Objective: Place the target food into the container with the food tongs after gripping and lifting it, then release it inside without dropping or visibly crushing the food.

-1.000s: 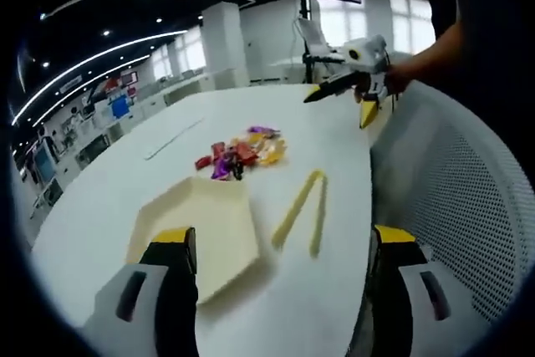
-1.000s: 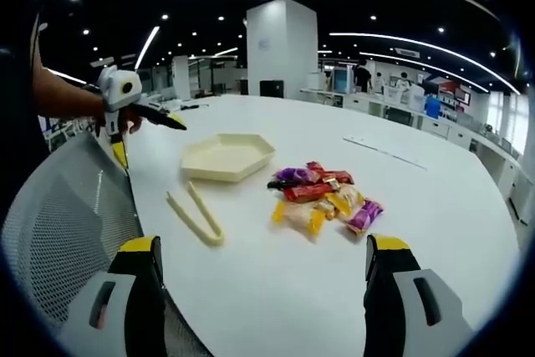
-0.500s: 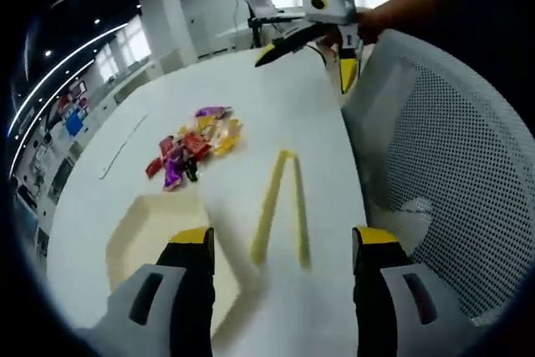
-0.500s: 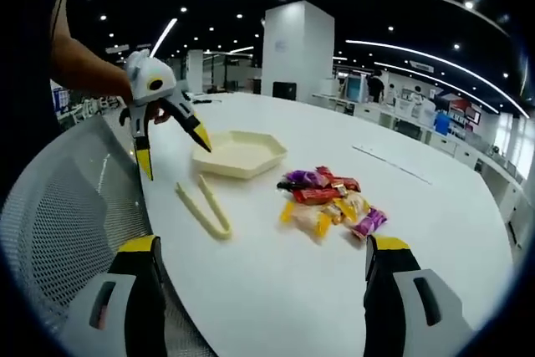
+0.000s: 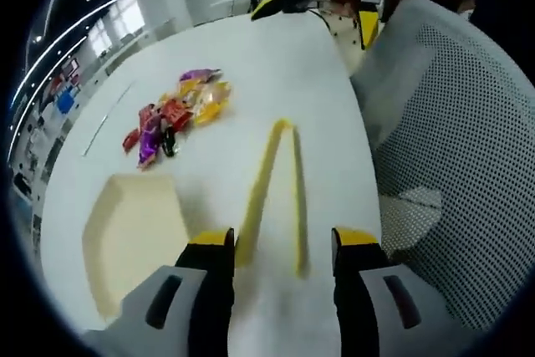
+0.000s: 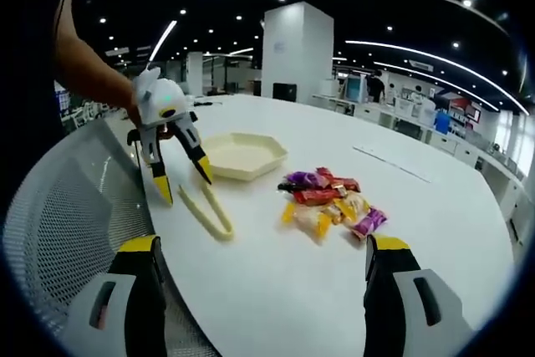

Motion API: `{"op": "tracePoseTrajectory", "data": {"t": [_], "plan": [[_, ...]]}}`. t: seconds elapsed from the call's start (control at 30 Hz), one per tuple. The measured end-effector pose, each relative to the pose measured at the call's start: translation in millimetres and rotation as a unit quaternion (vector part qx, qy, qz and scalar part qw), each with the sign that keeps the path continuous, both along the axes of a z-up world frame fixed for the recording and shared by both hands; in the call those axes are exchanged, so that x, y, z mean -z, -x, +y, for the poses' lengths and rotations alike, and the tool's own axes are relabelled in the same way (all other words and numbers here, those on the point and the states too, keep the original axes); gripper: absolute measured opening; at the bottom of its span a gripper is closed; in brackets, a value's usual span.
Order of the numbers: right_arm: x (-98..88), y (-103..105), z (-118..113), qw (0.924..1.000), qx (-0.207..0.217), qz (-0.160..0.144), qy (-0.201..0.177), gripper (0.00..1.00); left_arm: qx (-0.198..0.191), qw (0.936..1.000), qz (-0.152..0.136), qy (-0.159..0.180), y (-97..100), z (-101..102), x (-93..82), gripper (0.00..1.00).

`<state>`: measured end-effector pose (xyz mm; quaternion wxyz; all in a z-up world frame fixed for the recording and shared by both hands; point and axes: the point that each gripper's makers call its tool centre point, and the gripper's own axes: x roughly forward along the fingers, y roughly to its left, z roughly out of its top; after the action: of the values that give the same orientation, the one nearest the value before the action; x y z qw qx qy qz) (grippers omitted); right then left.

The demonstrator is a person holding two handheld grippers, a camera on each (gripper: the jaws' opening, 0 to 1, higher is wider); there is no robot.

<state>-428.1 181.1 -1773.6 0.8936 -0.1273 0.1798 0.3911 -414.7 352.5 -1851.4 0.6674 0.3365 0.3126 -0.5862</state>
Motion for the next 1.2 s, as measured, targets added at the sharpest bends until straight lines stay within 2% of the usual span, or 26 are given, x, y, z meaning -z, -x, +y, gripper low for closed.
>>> {"op": "tracePoseTrajectory", "data": {"t": [0.13, 0.2, 0.23, 0.27, 0.33, 0.47, 0.53, 0.6, 0.67, 0.77, 0.83, 0.9, 1.0, 1.2], "plan": [[0.8, 0, 1, 1.0, -0.003, 0.001, 0.0, 0.99, -0.011, 0.9999, -0.006, 0.002, -4.6, -1, 1.0, 0.36], [1.1, 0, 2, 1.0, -0.004, 0.002, 0.001, 0.99, -0.007, 0.9992, -0.04, -0.005, -13.3, 0, -0.9, 0.27], [1.2, 0, 2, 1.0, -0.005, 0.002, 0.001, 0.99, -0.006, 0.9997, -0.023, -0.003, -7.2, -1, 0.7, 0.26], [1.2, 0, 2, 1.0, -0.006, 0.002, 0.001, 0.99, -0.006, 0.9996, -0.027, -0.006, -7.9, -2, 1.3, 0.25], [1.5, 0, 2, 1.0, -0.007, 0.003, 0.001, 0.99, 0.017, 0.9984, -0.051, -0.016, -9.2, -2, 1.5, 0.18], [1.3, 0, 1, 1.0, -0.008, 0.003, 0.001, 0.99, 0.019, 0.9969, -0.072, -0.025, -15.7, -2, 1.1, 0.04], [0.4, -1, -1, 1.0, -0.008, 0.002, 0.003, 0.99, -0.005, 0.9986, -0.052, -0.01, -15.7, -4, 0.9, 0.02], [-0.9, -1, -2, 1.0, -0.008, 0.0, 0.005, 0.99, 0.002, 0.9984, -0.057, -0.007, -16.7, -2, -0.1, 0.01], [-1.3, -1, -3, 0.9999, -0.012, 0.003, 0.006, 0.94, -0.005, 0.999, -0.041, 0.013, -13.2, -5, -3.4, 0.0], [-2.7, -1, -2, 0.9999, -0.013, 0.003, 0.004, 0.93, -0.005, 0.9989, -0.043, 0.017, -12.7, -5, -10.4, 0.0], [-5.2, -2, -1, 0.9999, -0.013, 0.004, 0.001, 0.92, -0.008, 0.999, -0.033, 0.029, -12.0, -6, -17.0, 0.0], [-6.8, -4, 1, 0.9999, -0.015, 0.004, 0.001, 0.93, -0.014, 0.9982, -0.004, 0.058, -7.4, -11, -26.7, 0.0], [-4.8, -7, 3, 0.9998, -0.017, 0.01, 0.003, 0.95, -0.019, 0.9975, 0.01, 0.067, -7.0, -10, -40.3, 0.0], [-15.4, -12, 6, 0.9996, -0.013, 0.016, -0.019, 0.94, 0.0, 0.9977, 0.006, 0.068, -8.2, -5, -69.0, 0.0]]}}
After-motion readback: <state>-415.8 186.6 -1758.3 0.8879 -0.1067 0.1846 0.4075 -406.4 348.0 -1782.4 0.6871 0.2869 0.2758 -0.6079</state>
